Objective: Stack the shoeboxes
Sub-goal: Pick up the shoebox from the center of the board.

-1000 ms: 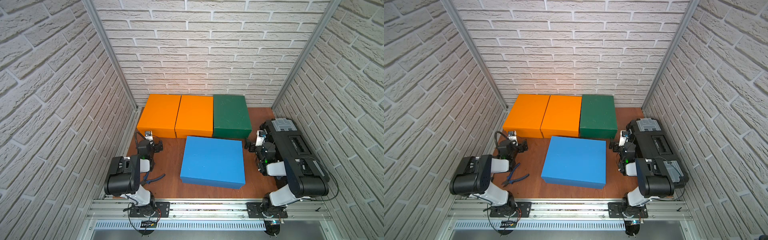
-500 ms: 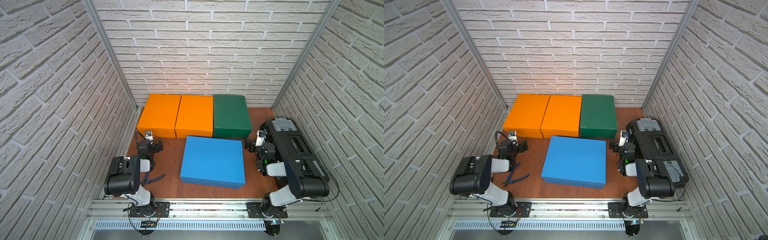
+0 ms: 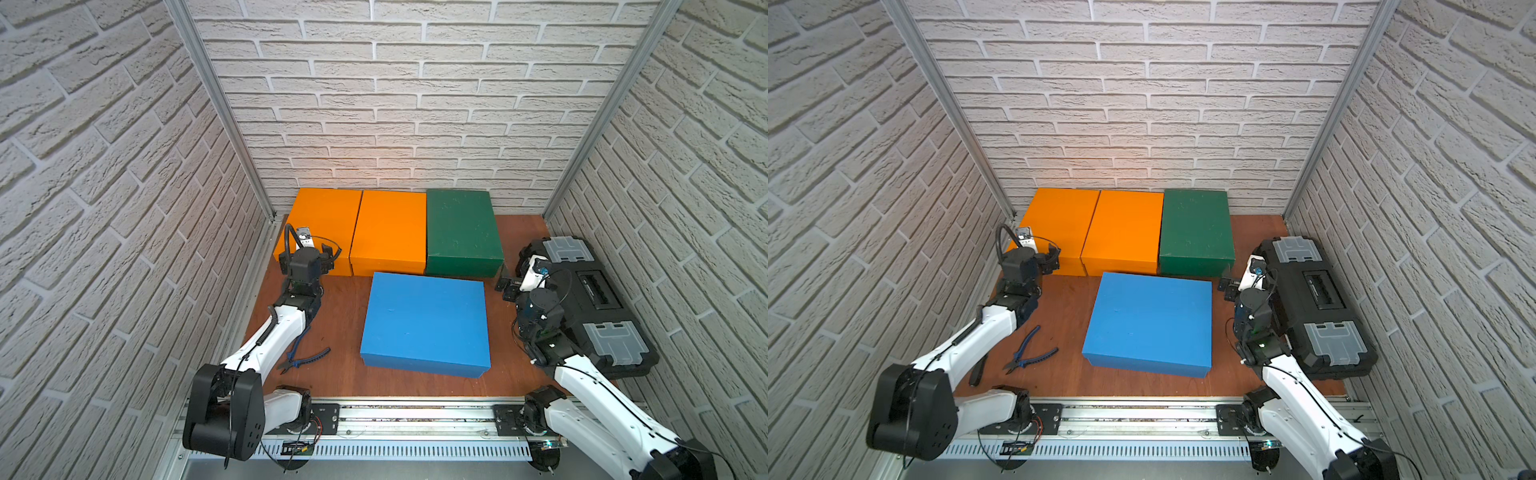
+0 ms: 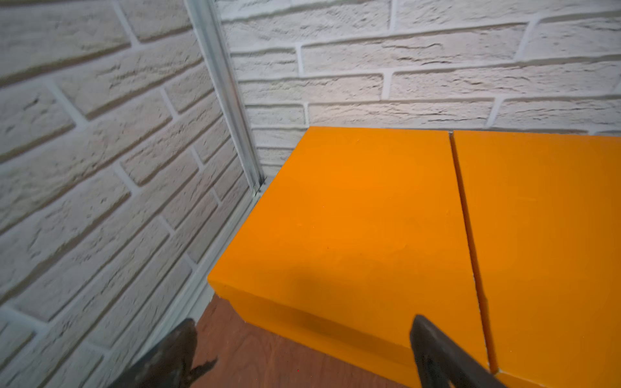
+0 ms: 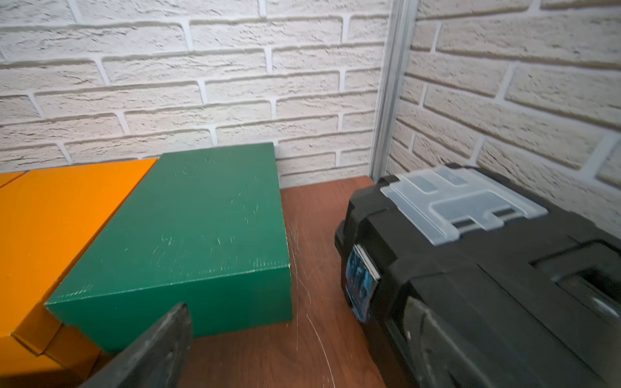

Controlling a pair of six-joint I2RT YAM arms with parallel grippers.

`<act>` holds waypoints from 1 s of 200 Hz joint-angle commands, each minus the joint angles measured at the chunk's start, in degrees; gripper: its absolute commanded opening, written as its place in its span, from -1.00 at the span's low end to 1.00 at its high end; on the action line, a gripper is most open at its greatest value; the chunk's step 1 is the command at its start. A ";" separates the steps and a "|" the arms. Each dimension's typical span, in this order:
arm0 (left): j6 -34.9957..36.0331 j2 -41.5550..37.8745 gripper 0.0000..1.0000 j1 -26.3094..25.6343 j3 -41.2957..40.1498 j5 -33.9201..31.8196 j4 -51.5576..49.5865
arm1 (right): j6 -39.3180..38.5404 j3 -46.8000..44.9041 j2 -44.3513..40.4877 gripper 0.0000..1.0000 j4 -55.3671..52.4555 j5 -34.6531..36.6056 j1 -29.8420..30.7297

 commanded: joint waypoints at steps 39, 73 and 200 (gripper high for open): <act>-25.19 -8.06 0.96 1.13 9.52 4.03 -30.81 | 8.65 18.02 4.77 1.00 -38.24 -7.16 4.39; -26.09 -14.64 0.96 3.95 9.93 13.74 -33.95 | 11.59 21.46 7.21 0.91 -43.65 -20.46 4.39; -26.74 -11.48 0.91 -3.20 6.19 39.29 -40.38 | 25.88 7.86 3.78 0.80 -41.18 -49.04 -0.70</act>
